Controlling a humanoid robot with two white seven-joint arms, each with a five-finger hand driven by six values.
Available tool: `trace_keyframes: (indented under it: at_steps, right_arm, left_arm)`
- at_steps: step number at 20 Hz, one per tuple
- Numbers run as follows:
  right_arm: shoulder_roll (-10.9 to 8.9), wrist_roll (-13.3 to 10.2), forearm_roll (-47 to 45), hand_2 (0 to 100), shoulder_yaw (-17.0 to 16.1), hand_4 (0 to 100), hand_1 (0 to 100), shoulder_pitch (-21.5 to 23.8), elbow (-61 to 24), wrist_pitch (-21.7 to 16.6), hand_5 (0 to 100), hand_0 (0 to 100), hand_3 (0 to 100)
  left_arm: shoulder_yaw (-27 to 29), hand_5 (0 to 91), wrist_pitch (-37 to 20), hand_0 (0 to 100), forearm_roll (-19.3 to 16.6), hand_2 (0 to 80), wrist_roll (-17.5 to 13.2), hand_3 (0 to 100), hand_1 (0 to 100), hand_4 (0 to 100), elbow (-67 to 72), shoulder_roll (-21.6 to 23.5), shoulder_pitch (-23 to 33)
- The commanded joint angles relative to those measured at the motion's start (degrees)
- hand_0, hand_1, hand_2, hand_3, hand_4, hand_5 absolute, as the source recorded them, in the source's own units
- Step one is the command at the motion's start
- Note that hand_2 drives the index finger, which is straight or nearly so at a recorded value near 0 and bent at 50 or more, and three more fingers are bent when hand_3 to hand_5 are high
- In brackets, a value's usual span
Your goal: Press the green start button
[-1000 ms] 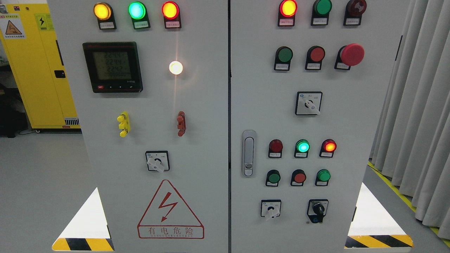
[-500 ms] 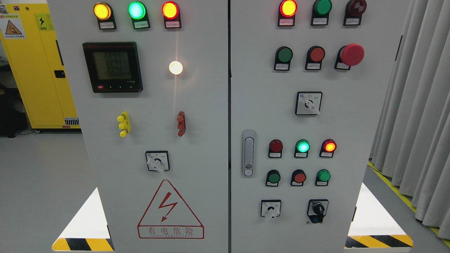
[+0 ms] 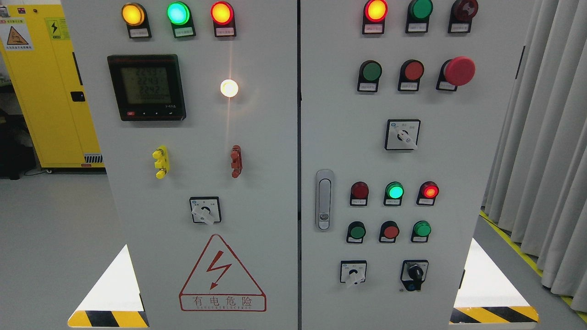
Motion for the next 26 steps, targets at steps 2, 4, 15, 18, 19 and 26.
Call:
trace_keyframes:
  at_steps: [2, 4, 15, 18, 19, 26]
  right_arm:
    - [0.11, -1.1, 13.6, 0, -5.3, 73, 67, -6.0, -20.8, -0.4, 63, 22, 69]
    - [0.11, -1.8, 16.8, 0, -5.9, 73, 67, -8.4, -22.0, -0.3, 63, 23, 69]
    - [0.37, -3.9, 22.1, 0, -6.6, 74, 70, -16.4, -28.9, 4.3, 66, 25, 70]
    - [0.37, -3.6, 24.4, 0, -6.1, 76, 70, -19.2, -28.8, 6.6, 66, 25, 71]
    - [0.28, -3.5, 25.0, 0, -5.9, 76, 70, -19.6, -28.7, 7.5, 67, 25, 72]
    - [0.37, -3.3, 28.1, 0, -1.5, 74, 71, -23.2, -26.4, 11.1, 69, 24, 72]
  left_arm:
    - [-0.1, 0.0, 0.0, 12, 0.0, 0.0, 0.0, 0, 56, 0, -1.6, -1.5, -1.4]
    - [-0.1, 0.0, 0.0, 12, 0.0, 0.0, 0.0, 0, 56, 0, -1.6, -1.5, -1.3]
    - [-0.1, 0.0, 0.0, 12, 0.0, 0.0, 0.0, 0, 56, 0, -1.6, -1.5, -1.4]
    - [-0.1, 0.0, 0.0, 12, 0.0, 0.0, 0.0, 0, 56, 0, -1.6, -1.5, -1.3]
    - [0.0, 0.0, 0.0, 12, 0.0, 0.0, 0.0, 0, 56, 0, -1.6, -1.5, -1.3]
    - [-0.1, 0.0, 0.0, 12, 0.0, 0.0, 0.0, 0, 56, 0, -1.6, -1.5, -1.4]
